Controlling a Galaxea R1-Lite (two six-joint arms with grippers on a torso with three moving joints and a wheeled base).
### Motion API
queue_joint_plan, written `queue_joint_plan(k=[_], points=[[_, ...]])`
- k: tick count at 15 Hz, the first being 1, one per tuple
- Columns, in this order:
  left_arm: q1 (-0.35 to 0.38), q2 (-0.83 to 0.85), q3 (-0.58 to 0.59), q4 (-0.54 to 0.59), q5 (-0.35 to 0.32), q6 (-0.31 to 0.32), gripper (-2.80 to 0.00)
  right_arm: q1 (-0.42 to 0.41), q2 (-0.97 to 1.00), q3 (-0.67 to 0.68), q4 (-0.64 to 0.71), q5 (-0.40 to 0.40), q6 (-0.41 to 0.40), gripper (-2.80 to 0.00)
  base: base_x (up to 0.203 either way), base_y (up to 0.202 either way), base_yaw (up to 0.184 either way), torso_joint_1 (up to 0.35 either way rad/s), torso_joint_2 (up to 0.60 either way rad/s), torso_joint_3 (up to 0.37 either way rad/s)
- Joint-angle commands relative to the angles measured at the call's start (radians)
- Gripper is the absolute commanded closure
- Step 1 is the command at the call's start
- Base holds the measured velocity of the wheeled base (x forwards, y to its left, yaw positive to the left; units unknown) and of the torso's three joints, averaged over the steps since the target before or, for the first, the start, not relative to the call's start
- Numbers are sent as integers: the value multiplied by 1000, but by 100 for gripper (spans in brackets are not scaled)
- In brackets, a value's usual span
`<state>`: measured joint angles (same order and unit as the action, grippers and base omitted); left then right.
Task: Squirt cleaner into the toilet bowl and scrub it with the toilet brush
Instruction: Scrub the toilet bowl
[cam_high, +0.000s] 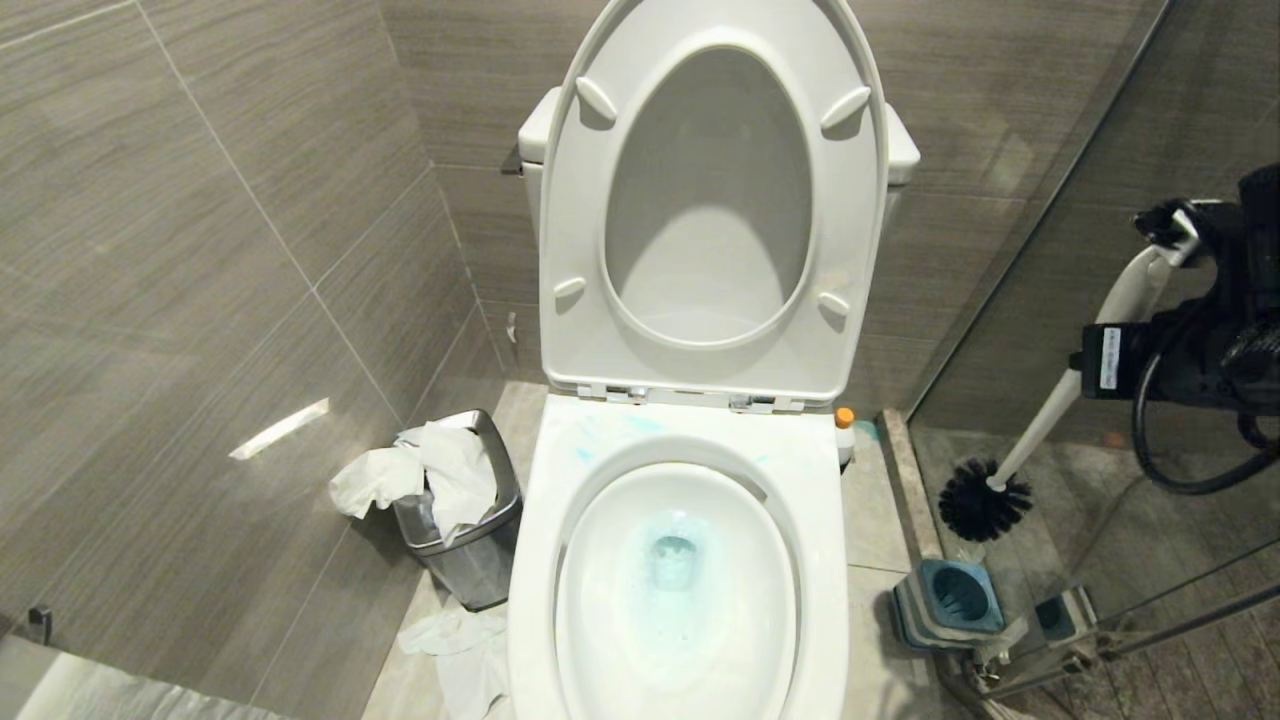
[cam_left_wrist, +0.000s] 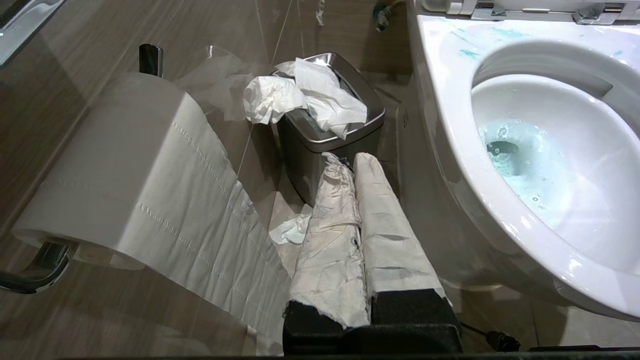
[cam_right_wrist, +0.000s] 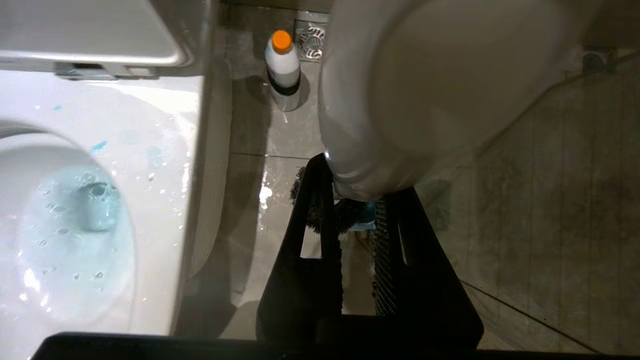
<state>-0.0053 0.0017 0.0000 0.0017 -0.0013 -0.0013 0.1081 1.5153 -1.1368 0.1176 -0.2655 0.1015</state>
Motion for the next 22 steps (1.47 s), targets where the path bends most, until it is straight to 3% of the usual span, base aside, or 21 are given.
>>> queue_joint_plan(k=[1, 3, 5, 15, 17, 19, 22], points=[[-1, 1, 2, 0, 0, 0, 0, -77, 43, 150, -223, 55, -1, 0, 0, 0, 0, 0, 0, 0], [0, 1, 2, 1, 0, 1, 0, -132, 93, 234, -380, 95, -1, 0, 0, 0, 0, 0, 0, 0], [-1, 1, 0, 0, 0, 0, 0, -170, 119, 279, -449, 136, 1, 0, 0, 0, 0, 0, 0, 0], [0, 1, 1, 1, 0, 0, 0, -202, 87, 302, -456, 175, -2, 0, 0, 0, 0, 0, 0, 0], [0, 1, 2, 0, 0, 0, 0, -161, 36, 286, -433, 185, -5, 0, 0, 0, 0, 0, 0, 0], [-1, 1, 0, 0, 0, 0, 0, -55, -17, 247, -347, 178, -5, 0, 0, 0, 0, 0, 0, 0], [0, 1, 1, 0, 0, 0, 0, 107, -48, 32, -138, 124, 13, 0, 0, 0, 0, 0, 0, 0]])
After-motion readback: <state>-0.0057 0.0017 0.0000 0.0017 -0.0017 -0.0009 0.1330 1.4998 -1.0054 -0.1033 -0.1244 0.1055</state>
